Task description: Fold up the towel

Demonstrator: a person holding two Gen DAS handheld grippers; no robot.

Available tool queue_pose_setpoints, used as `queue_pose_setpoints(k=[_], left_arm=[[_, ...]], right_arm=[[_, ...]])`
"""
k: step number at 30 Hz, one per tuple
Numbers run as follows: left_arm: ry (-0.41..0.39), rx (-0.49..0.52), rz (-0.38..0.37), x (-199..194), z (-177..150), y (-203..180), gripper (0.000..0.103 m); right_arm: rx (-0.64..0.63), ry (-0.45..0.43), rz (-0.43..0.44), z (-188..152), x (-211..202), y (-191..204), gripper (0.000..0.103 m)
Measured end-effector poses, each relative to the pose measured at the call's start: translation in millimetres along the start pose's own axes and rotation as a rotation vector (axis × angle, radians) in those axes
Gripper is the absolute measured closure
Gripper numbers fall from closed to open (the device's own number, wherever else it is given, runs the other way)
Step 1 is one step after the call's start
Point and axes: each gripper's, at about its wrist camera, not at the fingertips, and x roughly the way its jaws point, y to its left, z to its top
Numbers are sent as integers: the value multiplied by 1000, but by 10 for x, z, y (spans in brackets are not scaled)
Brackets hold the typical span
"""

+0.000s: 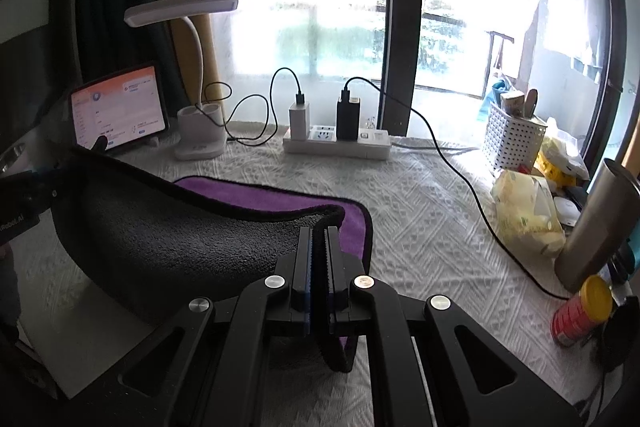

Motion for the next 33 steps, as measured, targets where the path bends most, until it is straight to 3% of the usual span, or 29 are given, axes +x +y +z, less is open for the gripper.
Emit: queue_pose_setpoints(k=[20, 33], left_arm=[[3, 27, 3, 558, 285, 80, 87], [53, 51, 27, 1092, 338, 112, 87]], right_arm=[[12, -16, -4, 291, 464, -132, 97], [10, 19, -5, 358, 928, -195, 97]])
